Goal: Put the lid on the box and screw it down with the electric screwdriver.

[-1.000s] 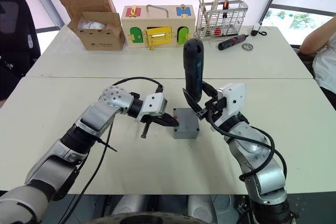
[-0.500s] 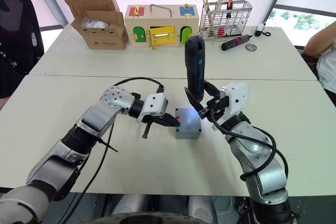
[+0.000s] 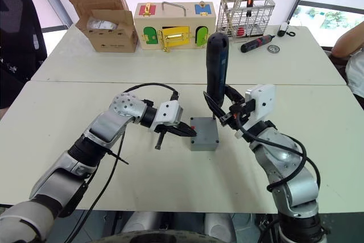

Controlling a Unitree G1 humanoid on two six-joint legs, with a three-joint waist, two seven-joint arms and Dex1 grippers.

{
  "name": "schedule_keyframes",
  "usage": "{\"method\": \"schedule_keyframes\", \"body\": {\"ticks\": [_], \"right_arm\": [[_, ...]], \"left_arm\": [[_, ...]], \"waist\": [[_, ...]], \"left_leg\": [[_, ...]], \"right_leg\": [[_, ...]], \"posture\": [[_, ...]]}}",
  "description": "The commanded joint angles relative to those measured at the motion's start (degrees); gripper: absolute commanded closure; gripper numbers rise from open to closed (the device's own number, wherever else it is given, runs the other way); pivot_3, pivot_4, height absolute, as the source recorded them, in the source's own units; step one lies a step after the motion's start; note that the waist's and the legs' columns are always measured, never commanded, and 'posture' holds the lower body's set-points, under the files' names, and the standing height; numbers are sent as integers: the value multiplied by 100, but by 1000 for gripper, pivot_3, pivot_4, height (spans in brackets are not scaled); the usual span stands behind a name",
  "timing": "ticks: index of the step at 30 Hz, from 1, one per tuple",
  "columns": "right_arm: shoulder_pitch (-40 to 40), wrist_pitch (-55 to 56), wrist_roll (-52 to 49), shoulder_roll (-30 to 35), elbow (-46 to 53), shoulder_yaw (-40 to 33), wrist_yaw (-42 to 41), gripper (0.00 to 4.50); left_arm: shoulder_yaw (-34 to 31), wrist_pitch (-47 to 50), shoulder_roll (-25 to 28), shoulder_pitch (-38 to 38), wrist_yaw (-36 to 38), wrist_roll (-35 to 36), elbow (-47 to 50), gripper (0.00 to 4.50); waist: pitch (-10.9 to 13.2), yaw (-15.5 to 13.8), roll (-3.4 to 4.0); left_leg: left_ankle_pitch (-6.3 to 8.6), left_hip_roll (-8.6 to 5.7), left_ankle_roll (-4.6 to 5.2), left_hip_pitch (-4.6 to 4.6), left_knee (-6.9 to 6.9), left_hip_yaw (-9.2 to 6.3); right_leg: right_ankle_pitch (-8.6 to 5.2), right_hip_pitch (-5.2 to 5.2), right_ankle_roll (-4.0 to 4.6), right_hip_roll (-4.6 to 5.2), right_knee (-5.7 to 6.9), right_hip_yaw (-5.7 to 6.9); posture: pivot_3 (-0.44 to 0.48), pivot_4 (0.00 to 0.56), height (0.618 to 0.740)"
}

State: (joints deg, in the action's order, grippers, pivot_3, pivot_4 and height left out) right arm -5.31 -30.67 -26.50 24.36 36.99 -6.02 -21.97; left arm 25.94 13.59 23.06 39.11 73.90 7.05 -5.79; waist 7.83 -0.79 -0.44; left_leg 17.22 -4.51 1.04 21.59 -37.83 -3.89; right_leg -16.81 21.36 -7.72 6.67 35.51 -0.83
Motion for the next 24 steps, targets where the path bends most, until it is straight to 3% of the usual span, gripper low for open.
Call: {"method": "schedule_keyframes", "body": {"ticks": [1, 3, 8, 14, 21, 24], "right_arm": [[-304, -472, -730, 324, 96, -668, -130, 2545], [-533, -777, -1313, 525, 161, -1029, -171, 2545], [-1383, -1413, -2672, 1069, 74, -1811, 58, 2545], [-2328, -1776, -3772, 1440, -321, -2123, 510, 2545], [-2609, -2060, -4611, 1576, -666, -2070, 1193, 2545], [-2824, -2726, -5119, 2263, -1221, -2124, 1765, 2545]], "left_arm": [[-310, 433, 107, 59, 139, 341, -23, 4500], [-544, 677, 124, 89, 180, 630, 38, 4500], [-1233, 1279, 229, 313, 106, 1266, 179, 4500], [-1587, 1599, 496, 339, 67, 1603, 614, 4500], [-1545, 1432, 470, 324, -115, 1559, 711, 4500], [-1463, 1257, 277, 491, -117, 1535, 564, 4500]], "waist": [[38, -1, 15], [56, 1, 24], [125, 10, 27], [157, 44, 25], [161, 13, 23], [165, -6, 24]], "left_leg": [[0, 0, 0, 3, 0, 0], [-1, 0, 0, 44, -1, 0], [-50, -11, -74, 198, -31, -1], [-56, 2, -84, 196, -22, -4], [-57, 1, -84, 195, -26, -4], [-58, -5, -83, 196, -34, -3]], "right_leg": [[0, 2, 0, 1, 0, 0], [3, 20, 0, 1, 4, 1], [6, 202, -3, 3, 83, 1], [6, 203, -3, -9, 85, 9], [6, 199, -3, -7, 84, 6], [7, 194, -2, 1, 85, 7]], "posture": [[0, 150, 737], [0, 150, 737], [0, 150, 737], [0, 150, 737], [0, 150, 737], [0, 150, 737]]}}
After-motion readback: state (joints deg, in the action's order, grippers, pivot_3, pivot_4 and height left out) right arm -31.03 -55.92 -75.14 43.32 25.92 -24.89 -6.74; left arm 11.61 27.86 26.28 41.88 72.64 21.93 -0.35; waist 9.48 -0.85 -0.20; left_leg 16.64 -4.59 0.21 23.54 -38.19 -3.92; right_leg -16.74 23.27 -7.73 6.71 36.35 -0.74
